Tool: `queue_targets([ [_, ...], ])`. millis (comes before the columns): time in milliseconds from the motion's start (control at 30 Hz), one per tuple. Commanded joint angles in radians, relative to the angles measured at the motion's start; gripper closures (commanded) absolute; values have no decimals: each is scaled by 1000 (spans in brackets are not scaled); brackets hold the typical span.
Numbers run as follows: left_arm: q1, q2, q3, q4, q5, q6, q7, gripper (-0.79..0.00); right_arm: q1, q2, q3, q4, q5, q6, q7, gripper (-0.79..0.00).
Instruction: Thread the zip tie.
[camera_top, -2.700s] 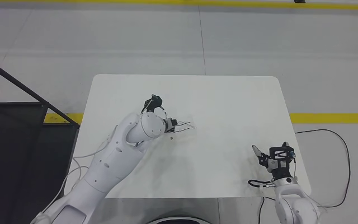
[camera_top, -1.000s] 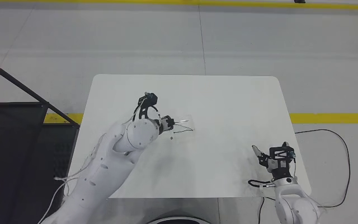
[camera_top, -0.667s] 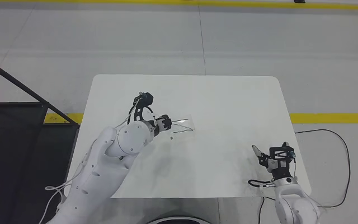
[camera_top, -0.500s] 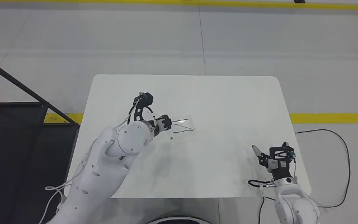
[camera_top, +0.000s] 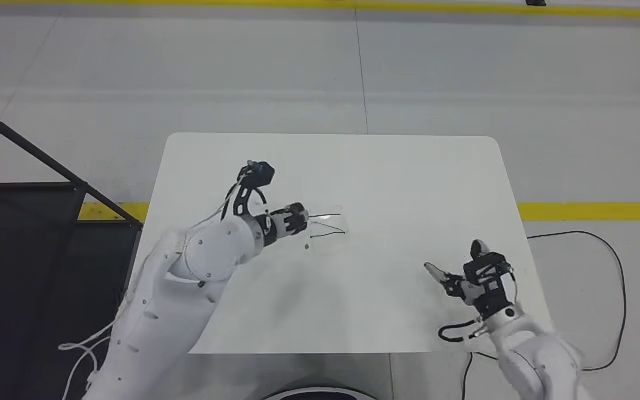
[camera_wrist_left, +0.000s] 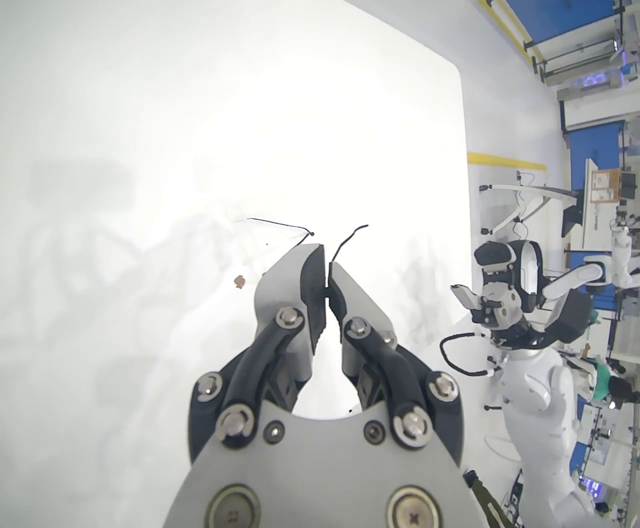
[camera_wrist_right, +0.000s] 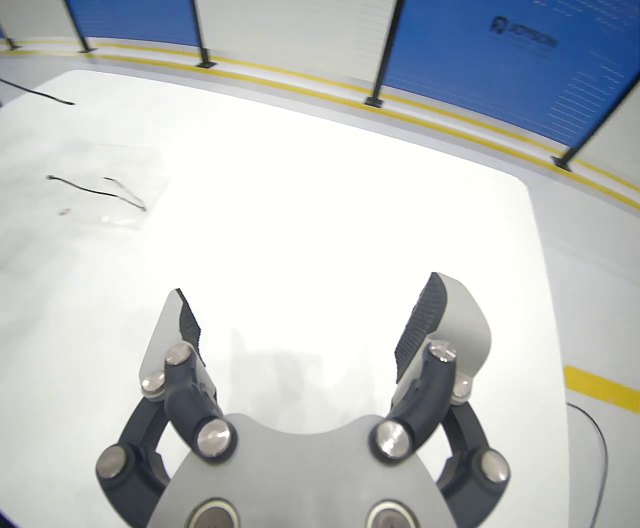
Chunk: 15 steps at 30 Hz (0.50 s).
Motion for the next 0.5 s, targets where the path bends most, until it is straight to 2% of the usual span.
queue_targets([
  [0, 11, 7, -22, -7, -22, -75, -37, 0, 36, 5, 3, 7, 44, -104, 49, -785],
  [233, 49, 27, -82, -37, -75, -262, -120, 0, 148, 27, -27, 88, 292, -495, 169, -785],
  [467, 52, 28, -90, -33, -82, -259, -122, 0, 148, 27, -27, 88, 292, -495, 169, -785],
])
